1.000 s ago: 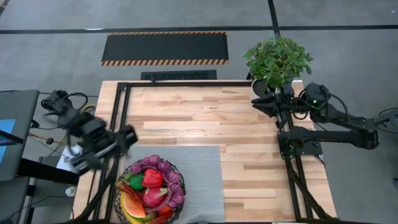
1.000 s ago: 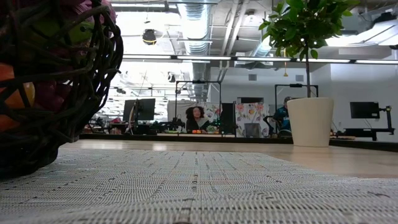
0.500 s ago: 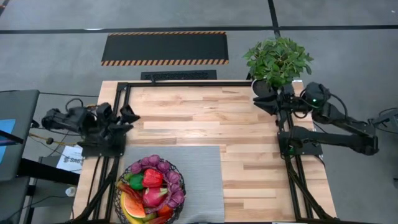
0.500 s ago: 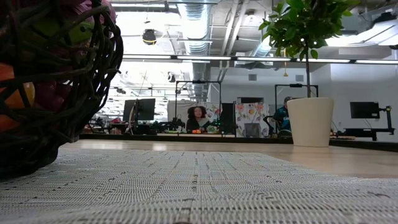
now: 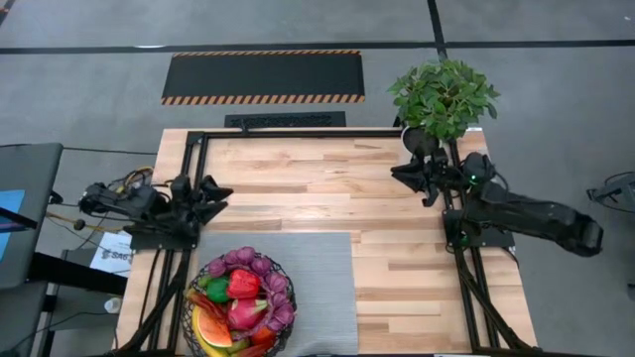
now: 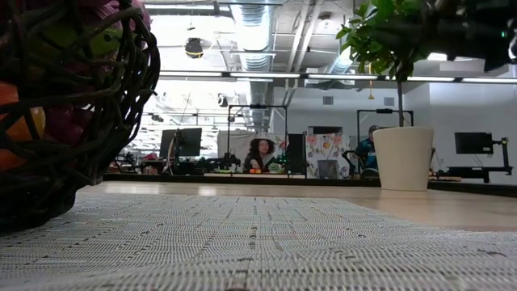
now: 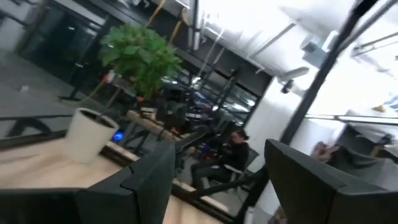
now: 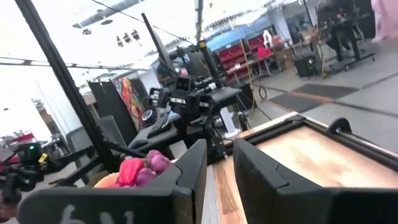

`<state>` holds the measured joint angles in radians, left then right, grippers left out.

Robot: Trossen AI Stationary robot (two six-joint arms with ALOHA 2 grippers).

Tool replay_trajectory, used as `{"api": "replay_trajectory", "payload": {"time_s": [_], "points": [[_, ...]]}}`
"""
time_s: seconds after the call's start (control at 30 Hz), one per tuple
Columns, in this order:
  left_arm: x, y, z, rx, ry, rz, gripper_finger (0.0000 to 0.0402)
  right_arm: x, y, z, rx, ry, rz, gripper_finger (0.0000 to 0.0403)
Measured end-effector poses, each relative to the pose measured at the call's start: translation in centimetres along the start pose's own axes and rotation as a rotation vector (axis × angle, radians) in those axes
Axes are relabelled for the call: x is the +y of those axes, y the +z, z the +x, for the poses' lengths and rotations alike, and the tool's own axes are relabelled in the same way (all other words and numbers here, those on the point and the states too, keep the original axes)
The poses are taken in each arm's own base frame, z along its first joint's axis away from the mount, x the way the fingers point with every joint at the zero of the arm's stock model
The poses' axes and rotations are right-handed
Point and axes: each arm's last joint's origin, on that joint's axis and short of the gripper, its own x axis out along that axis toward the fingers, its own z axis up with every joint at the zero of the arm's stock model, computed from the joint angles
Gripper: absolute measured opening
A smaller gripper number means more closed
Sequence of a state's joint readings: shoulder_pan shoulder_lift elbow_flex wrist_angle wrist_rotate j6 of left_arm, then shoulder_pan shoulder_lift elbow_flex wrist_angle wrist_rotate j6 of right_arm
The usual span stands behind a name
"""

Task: Build produce basket
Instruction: Return to Home Position

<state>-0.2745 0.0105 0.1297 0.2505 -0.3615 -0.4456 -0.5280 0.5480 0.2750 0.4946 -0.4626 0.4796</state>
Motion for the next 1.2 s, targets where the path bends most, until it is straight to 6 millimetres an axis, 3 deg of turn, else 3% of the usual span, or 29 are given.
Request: {"api": "replay_trajectory", "payload": {"time_s": [0.37,0.67,1.2], "points": [[2.0,-3.4,-0.3,0.055,0.104,0.034,0.0236,-1.3,-3.9,-1.4,-0.021,0.017,-0.022,0.0104],[2.4,-3.9,-0.3,0.096,0.144,0.086,0.0236,-1.5,-5.9,-2.2,0.004,0.054,-0.051,0.0104],[3.3,-4.3,-0.3,0.153,0.202,0.163,0.0236,-1.5,-6.5,-2.1,0.043,0.059,-0.095,0.0104]]}}
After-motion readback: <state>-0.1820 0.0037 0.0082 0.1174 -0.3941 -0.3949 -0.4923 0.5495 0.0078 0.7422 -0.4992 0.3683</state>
